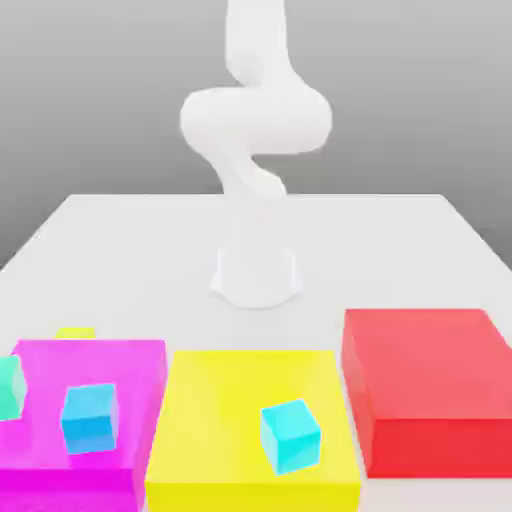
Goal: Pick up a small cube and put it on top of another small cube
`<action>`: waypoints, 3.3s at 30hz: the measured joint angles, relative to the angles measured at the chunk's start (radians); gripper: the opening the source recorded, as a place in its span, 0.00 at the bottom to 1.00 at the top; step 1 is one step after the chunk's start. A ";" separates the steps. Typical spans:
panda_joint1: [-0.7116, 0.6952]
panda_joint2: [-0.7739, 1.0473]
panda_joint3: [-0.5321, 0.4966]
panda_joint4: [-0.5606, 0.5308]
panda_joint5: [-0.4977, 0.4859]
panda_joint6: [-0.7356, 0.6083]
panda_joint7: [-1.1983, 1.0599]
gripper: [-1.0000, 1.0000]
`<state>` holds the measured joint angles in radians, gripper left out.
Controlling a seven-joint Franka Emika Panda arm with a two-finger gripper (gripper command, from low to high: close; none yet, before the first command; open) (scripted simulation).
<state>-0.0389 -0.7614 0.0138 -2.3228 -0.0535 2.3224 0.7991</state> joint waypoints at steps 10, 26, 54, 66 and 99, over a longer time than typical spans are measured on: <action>-0.149 0.171 0.011 -0.088 -0.198 0.077 -0.018 0.50; -0.327 0.443 -0.119 -0.223 -0.396 0.191 -0.130 0.50; -0.517 0.776 -0.368 -0.491 0.053 0.510 -0.884 0.50; -0.554 0.923 -0.257 -0.451 0.308 0.624 -1.068 0.50; -0.569 0.781 -0.302 -0.488 0.080 0.514 -0.906 0.00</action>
<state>-0.6082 0.0192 -0.2877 -2.8111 0.0264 2.8366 -0.1071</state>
